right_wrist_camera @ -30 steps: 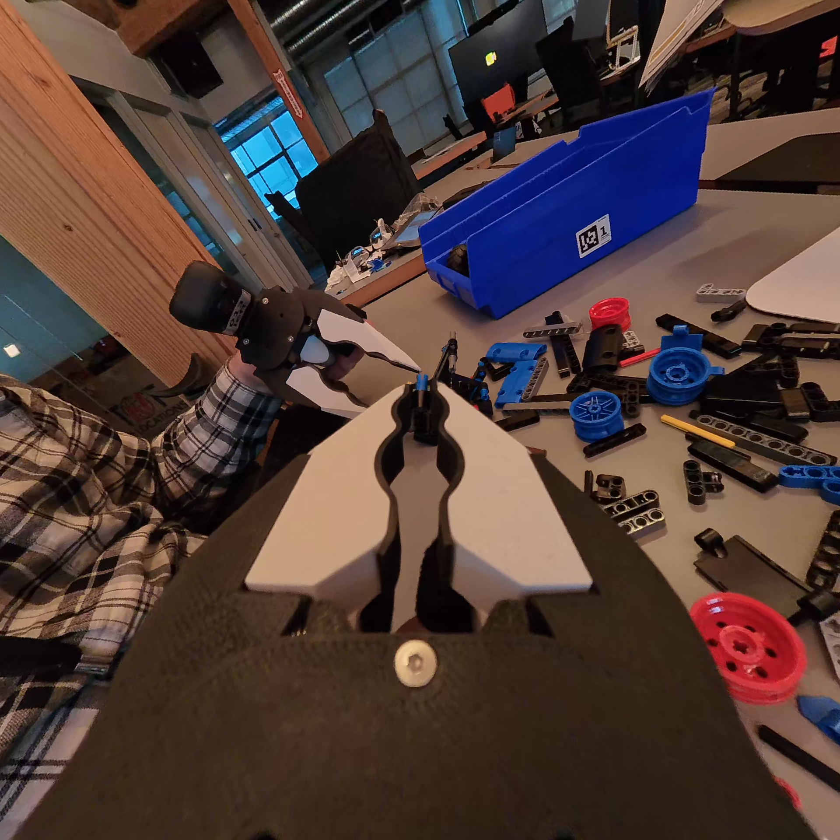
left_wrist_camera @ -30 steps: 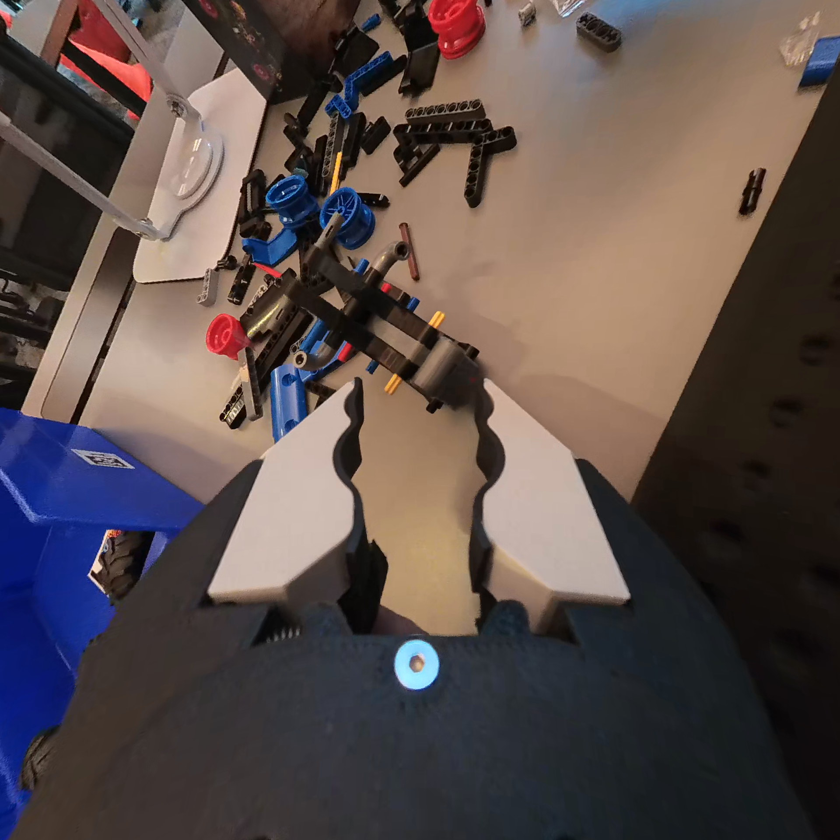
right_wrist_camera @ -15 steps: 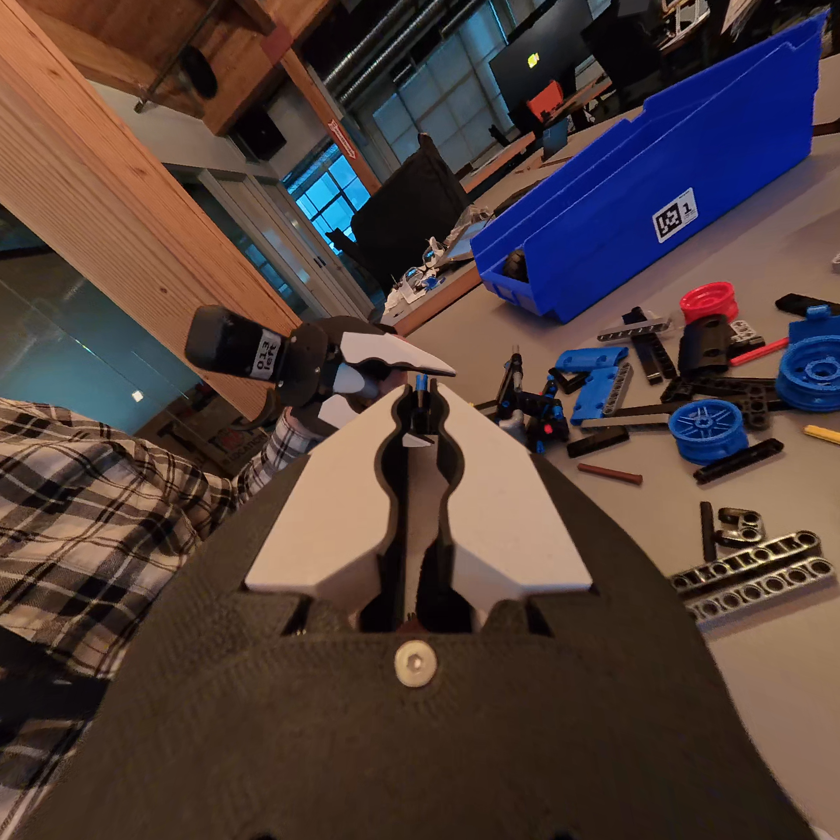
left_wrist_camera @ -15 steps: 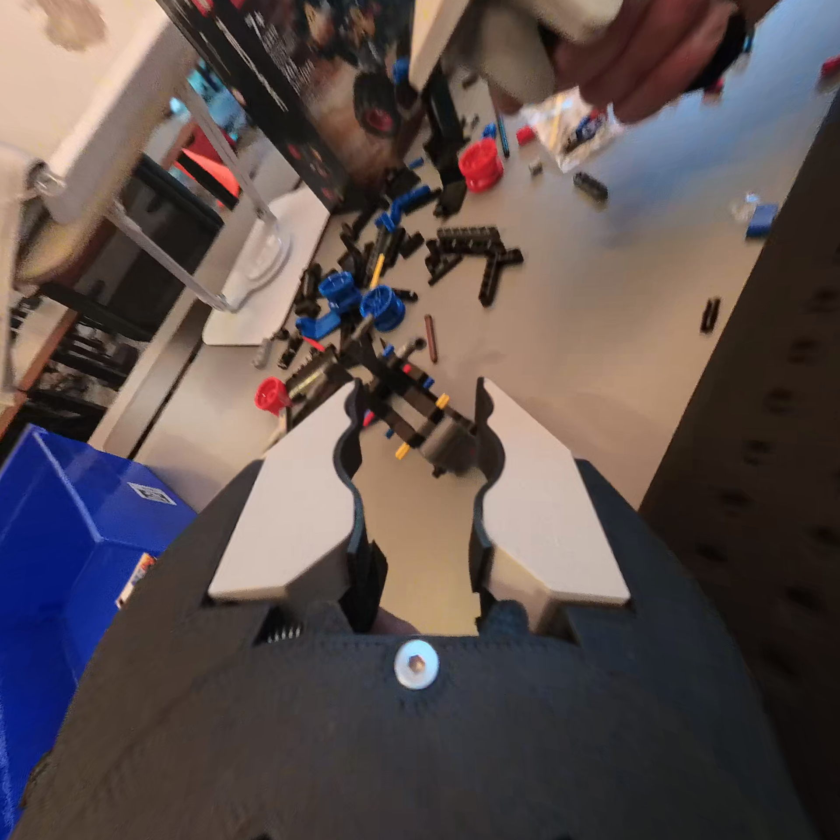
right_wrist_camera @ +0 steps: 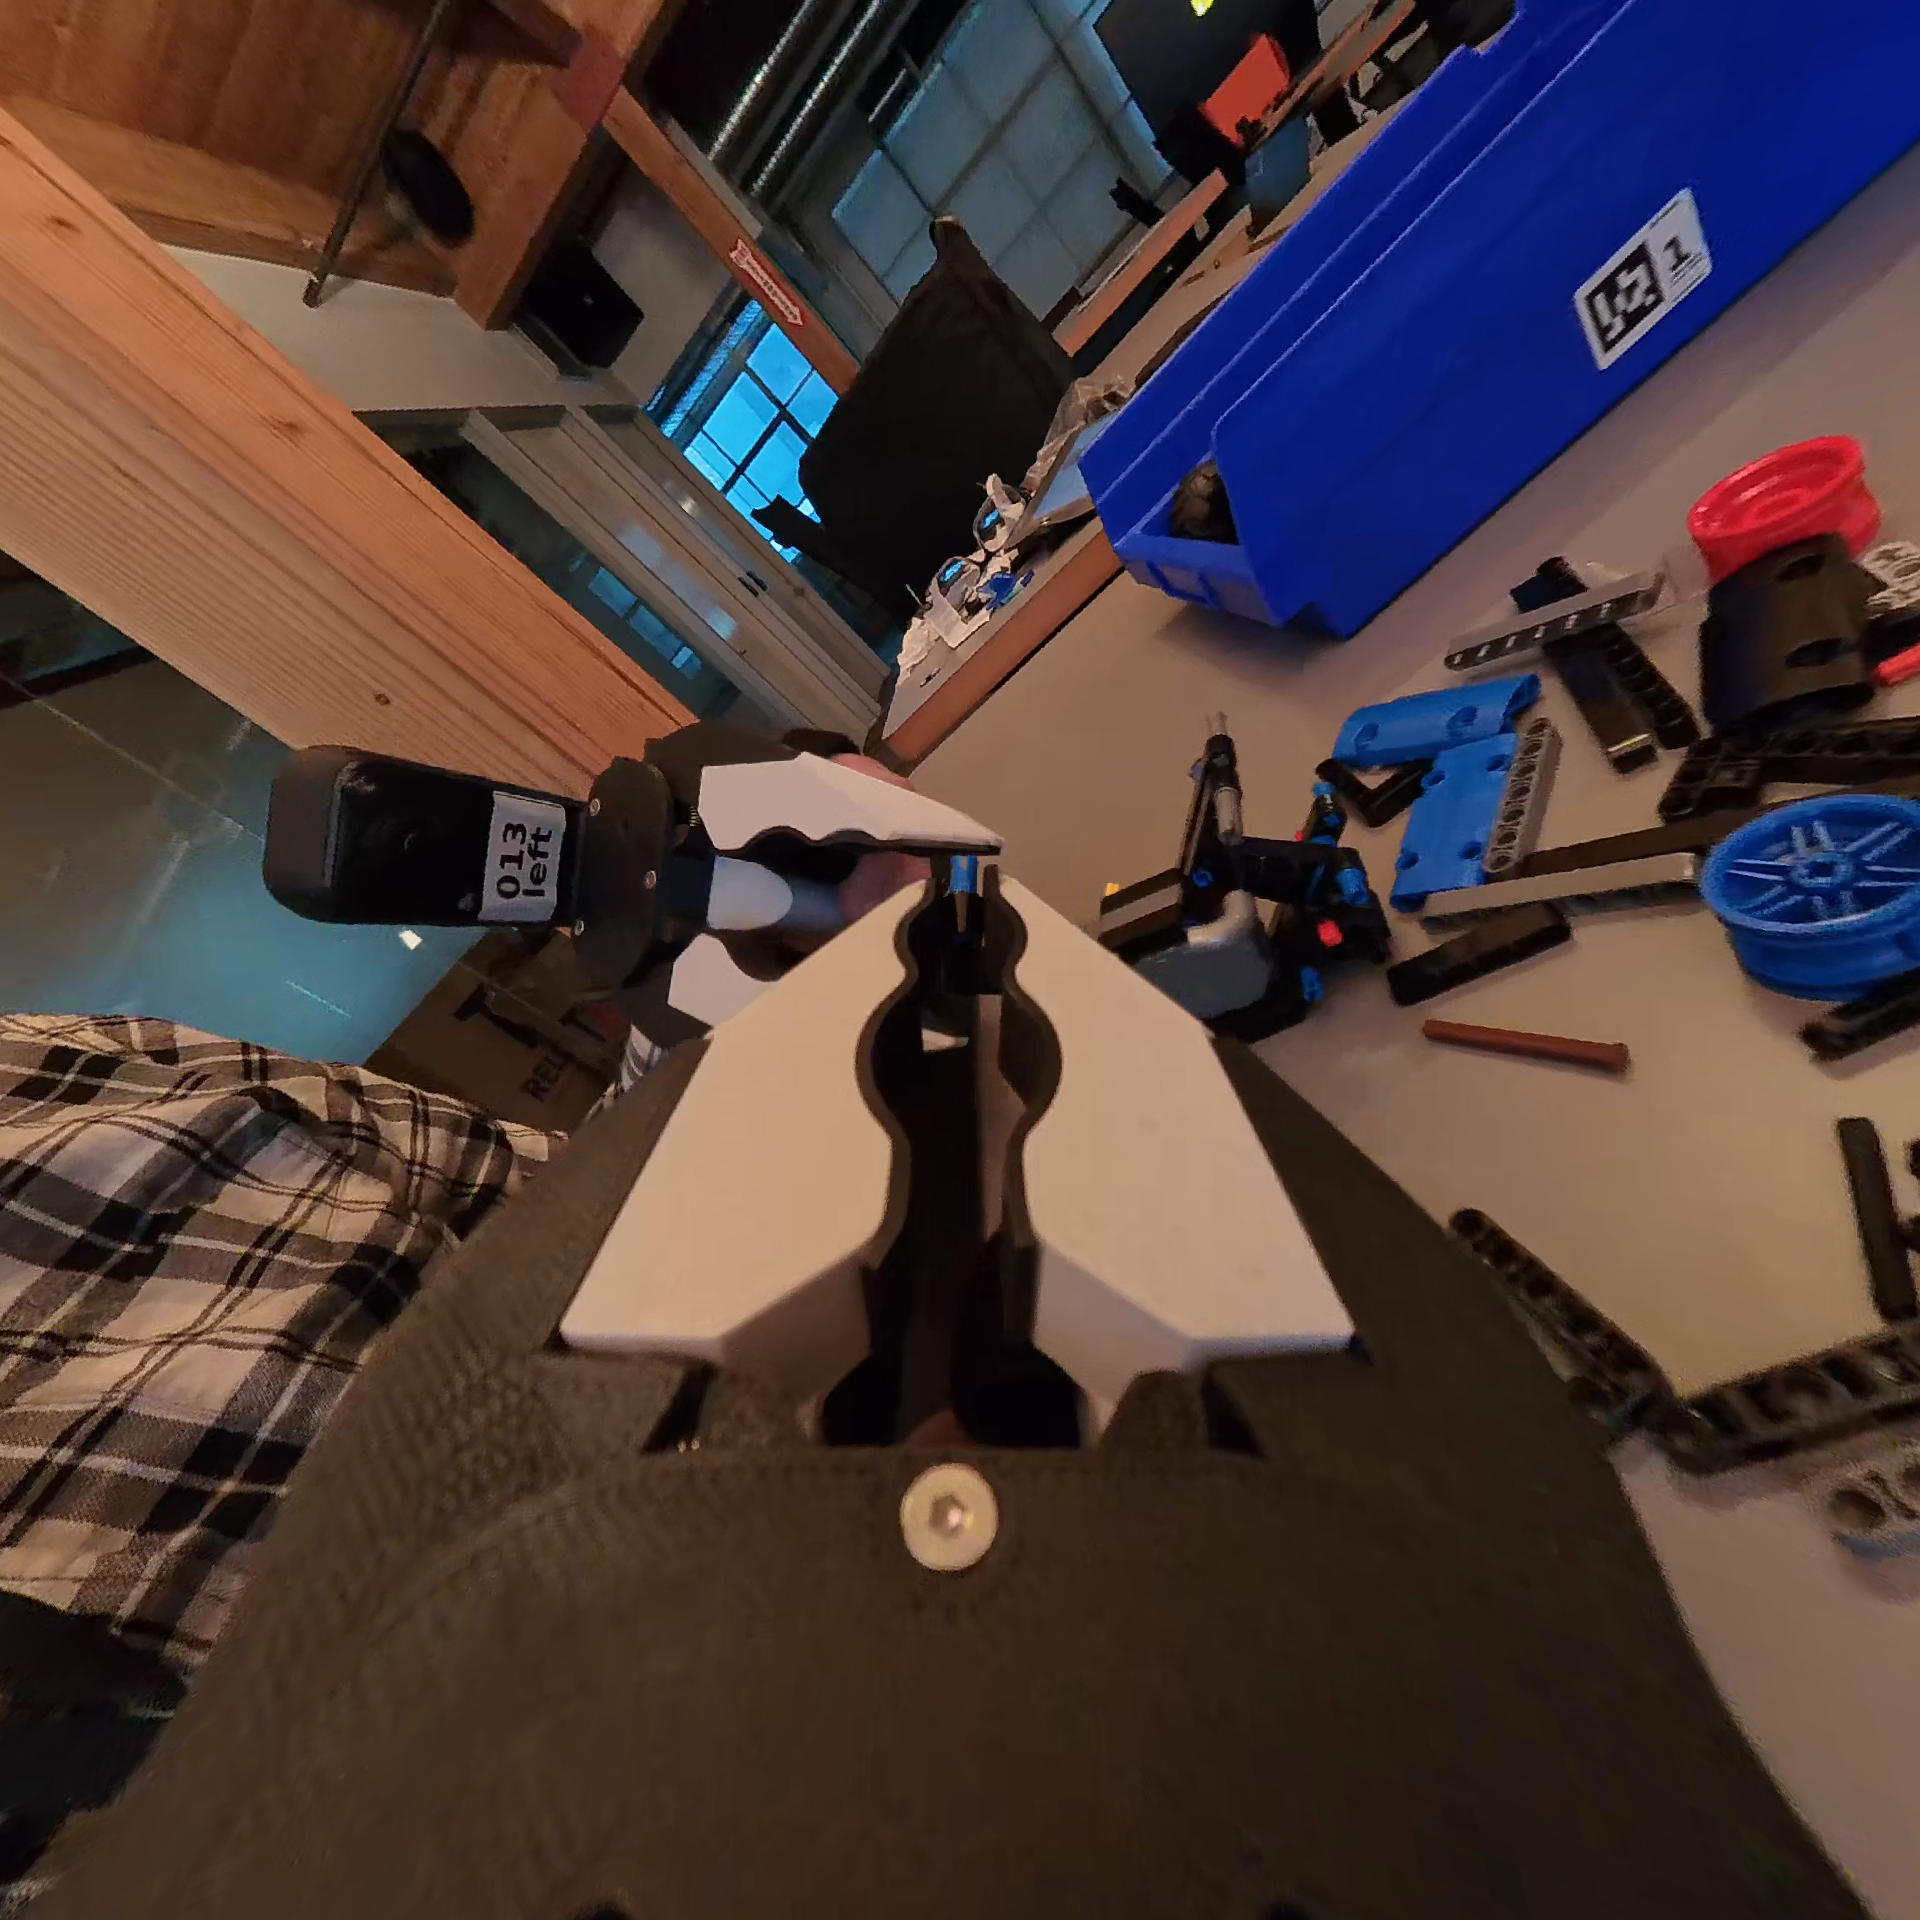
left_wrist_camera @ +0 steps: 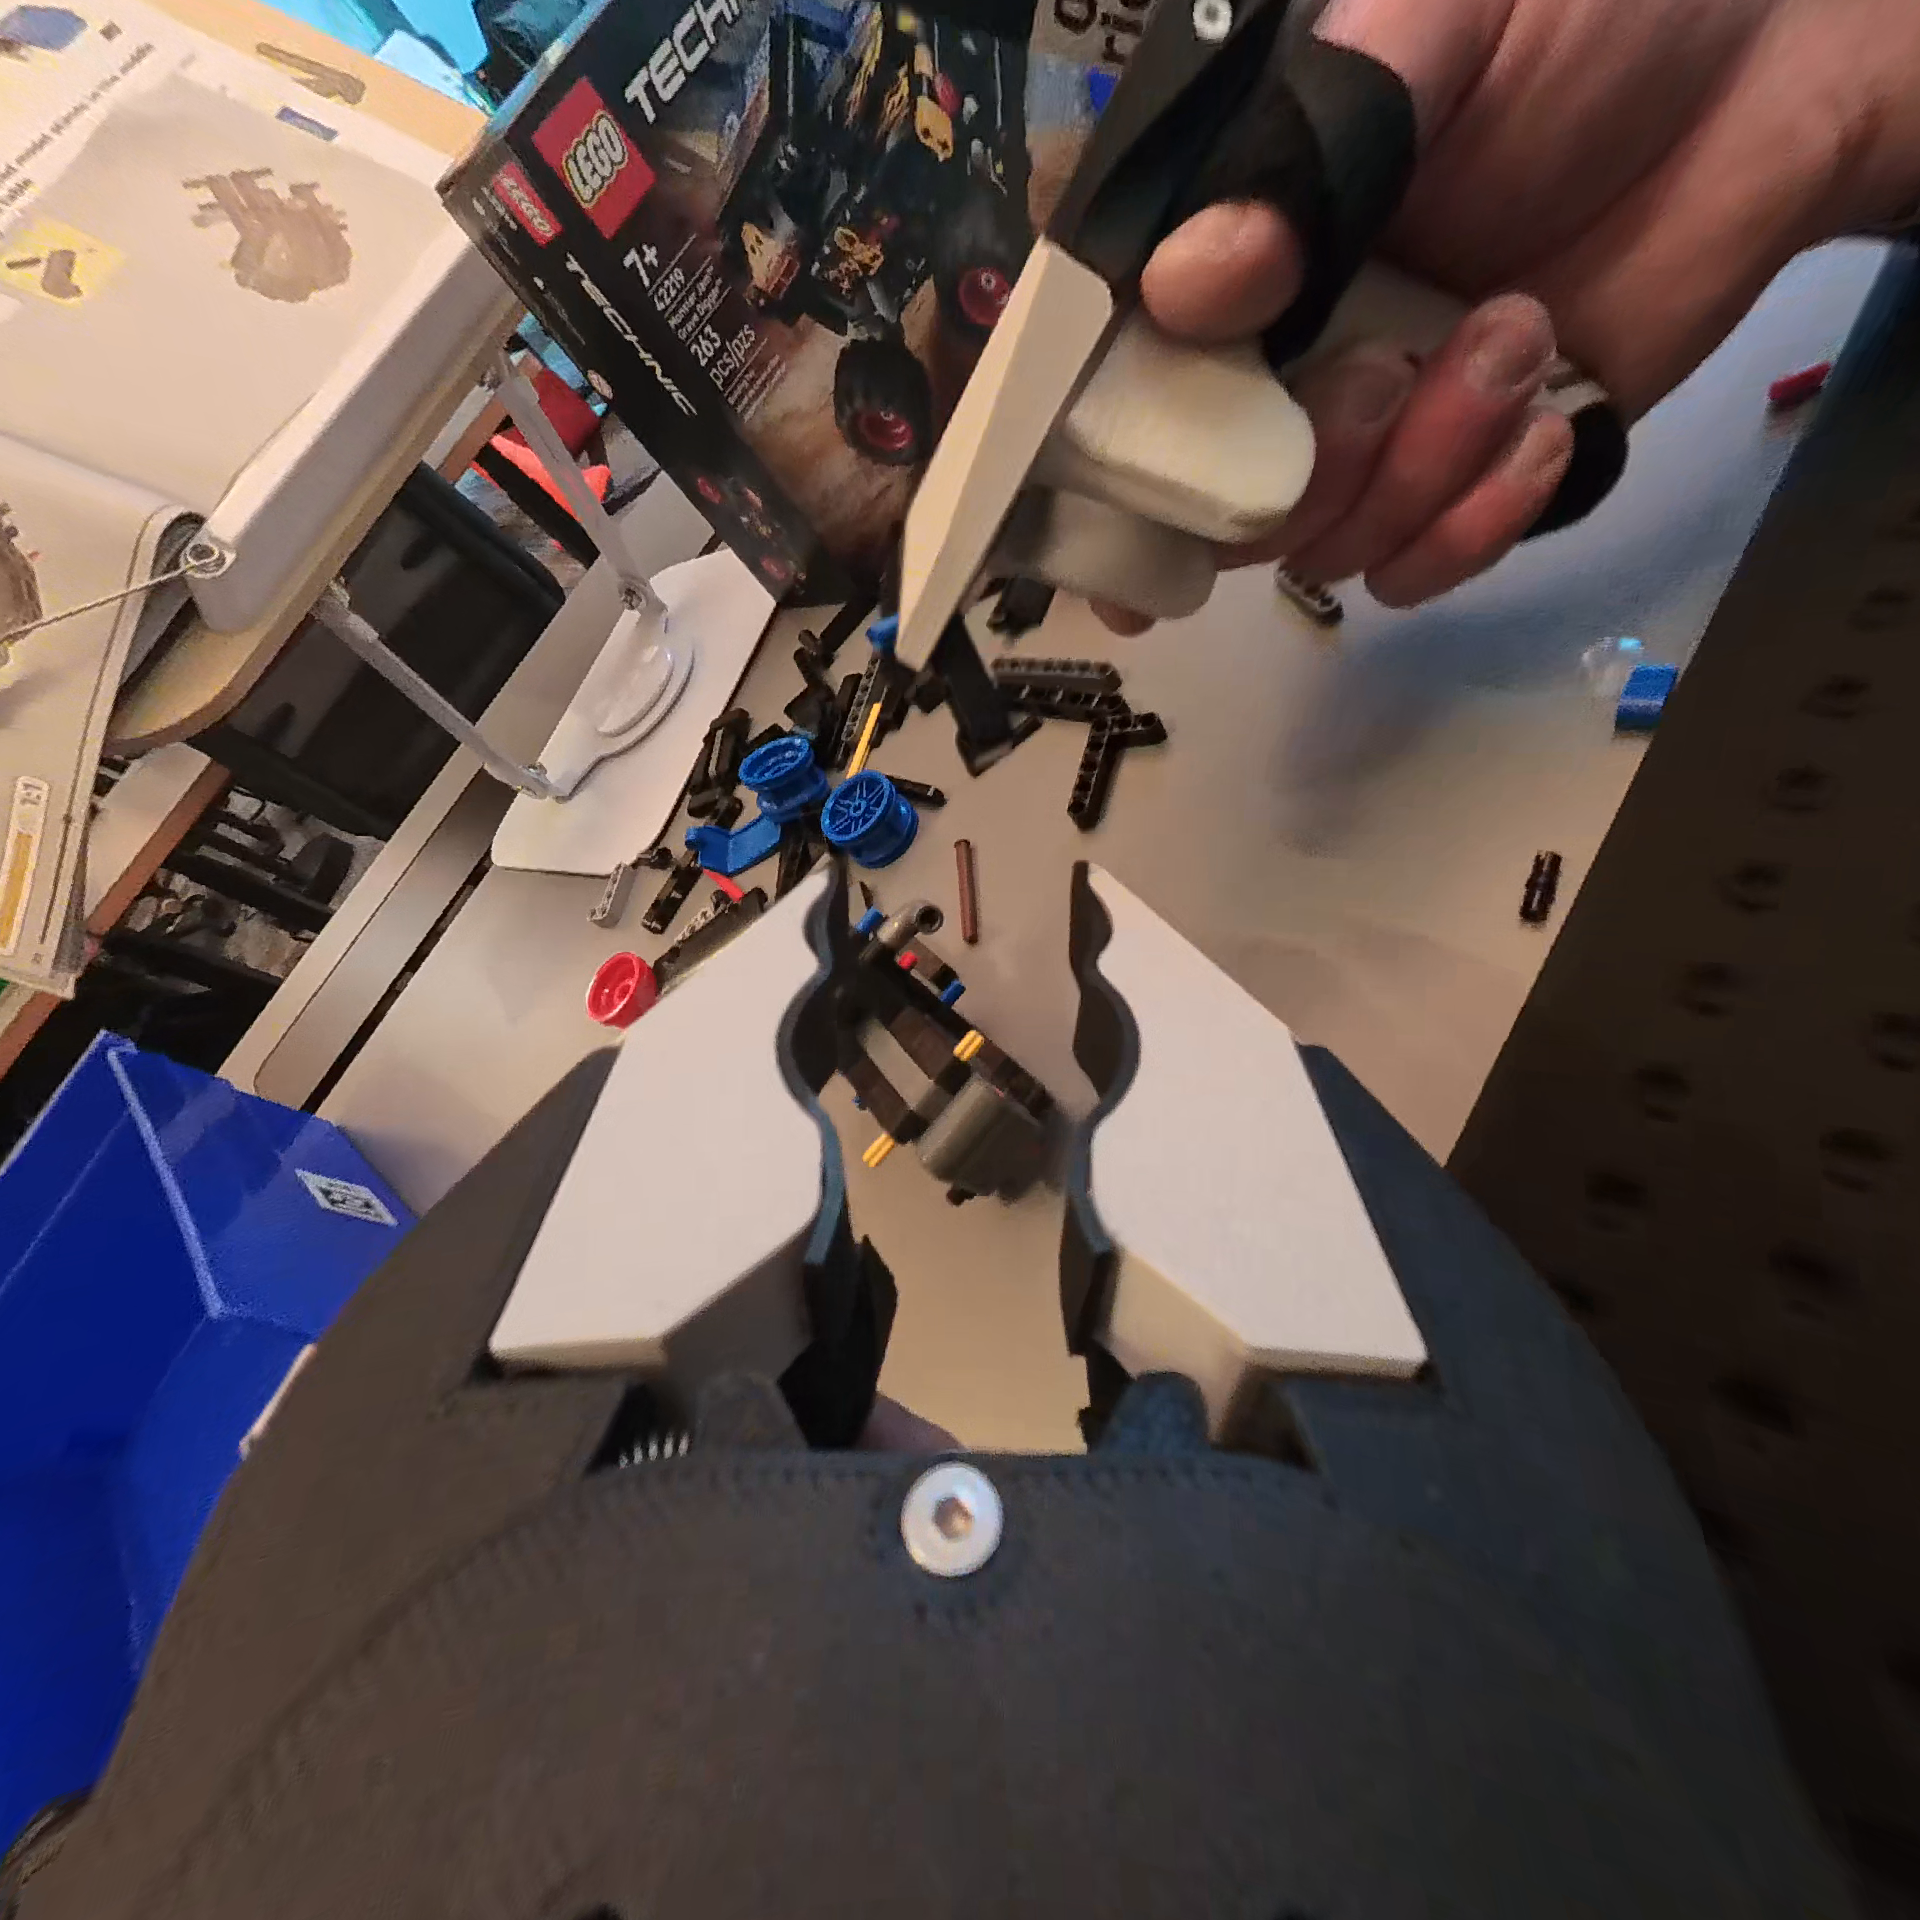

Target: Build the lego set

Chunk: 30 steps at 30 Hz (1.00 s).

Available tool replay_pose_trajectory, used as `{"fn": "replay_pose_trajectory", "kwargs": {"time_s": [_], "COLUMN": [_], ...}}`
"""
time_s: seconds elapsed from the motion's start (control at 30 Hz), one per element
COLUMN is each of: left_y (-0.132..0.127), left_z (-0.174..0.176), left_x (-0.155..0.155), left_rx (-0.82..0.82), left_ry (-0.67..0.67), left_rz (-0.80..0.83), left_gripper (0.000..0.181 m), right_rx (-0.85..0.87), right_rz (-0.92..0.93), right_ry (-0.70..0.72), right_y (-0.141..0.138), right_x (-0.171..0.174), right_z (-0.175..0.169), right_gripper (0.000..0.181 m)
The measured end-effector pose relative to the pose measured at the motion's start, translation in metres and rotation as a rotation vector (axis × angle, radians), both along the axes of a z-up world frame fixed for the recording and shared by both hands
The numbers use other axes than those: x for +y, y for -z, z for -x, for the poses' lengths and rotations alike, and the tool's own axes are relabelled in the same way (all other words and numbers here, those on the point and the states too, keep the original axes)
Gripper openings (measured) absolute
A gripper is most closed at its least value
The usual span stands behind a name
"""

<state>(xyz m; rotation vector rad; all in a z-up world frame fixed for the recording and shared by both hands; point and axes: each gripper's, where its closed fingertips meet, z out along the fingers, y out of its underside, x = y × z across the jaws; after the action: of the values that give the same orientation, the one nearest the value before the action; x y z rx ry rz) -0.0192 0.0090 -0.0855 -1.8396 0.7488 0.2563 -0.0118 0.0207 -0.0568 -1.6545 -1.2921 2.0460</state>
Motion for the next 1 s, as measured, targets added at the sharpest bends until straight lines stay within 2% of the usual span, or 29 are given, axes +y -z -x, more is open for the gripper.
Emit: {"fn": "replay_pose_trajectory", "kwargs": {"time_s": [0.1, 0.23, 0.37, 0.57, 0.63, 0.77, 1.0], "left_y": [-0.001, -0.001, -0.001, -0.015, -0.022, -0.032, -0.032], "left_z": [-0.006, -0.006, -0.005, -0.007, -0.007, -0.003, -0.01], "left_x": [0.004, 0.008, 0.008, 0.005, 0.003, 0.0, -0.004], "left_rx": [-0.026, -0.046, -0.082, -0.379, -0.492, -0.647, -0.718], "left_ry": [-0.019, -0.05, -0.058, -0.002, 0.019, 0.046, 0.087], "left_rz": [-0.021, -0.037, -0.03, -0.035, -0.044, -0.05, -0.001], "left_gripper": [0.032, 0.009, 0.006, 0.006, 0.005, 0.005, 0.005], "right_rx": [-0.001, 0.006, 0.008, 0.031, 0.037, 0.057, 0.147], "right_rz": [0.01, 0.023, 0.02, -0.006, -0.036, -0.198, -0.943], "right_ry": [-0.014, -0.015, 0.007, 0.024, 0.026, -0.003, 0.102], "right_y": [0.0, -0.004, -0.005, -0.011, -0.012, -0.006, 0.003], "right_x": [-0.009, -0.017, -0.016, -0.013, -0.012, -0.021, -0.028], "right_z": [0.006, 0.012, 0.017, 0.016, 0.014, 0.011, 0.011], "right_gripper": [0.006, 0.006, 0.007, 0.024, 0.023, 0.018, 0.014]}}
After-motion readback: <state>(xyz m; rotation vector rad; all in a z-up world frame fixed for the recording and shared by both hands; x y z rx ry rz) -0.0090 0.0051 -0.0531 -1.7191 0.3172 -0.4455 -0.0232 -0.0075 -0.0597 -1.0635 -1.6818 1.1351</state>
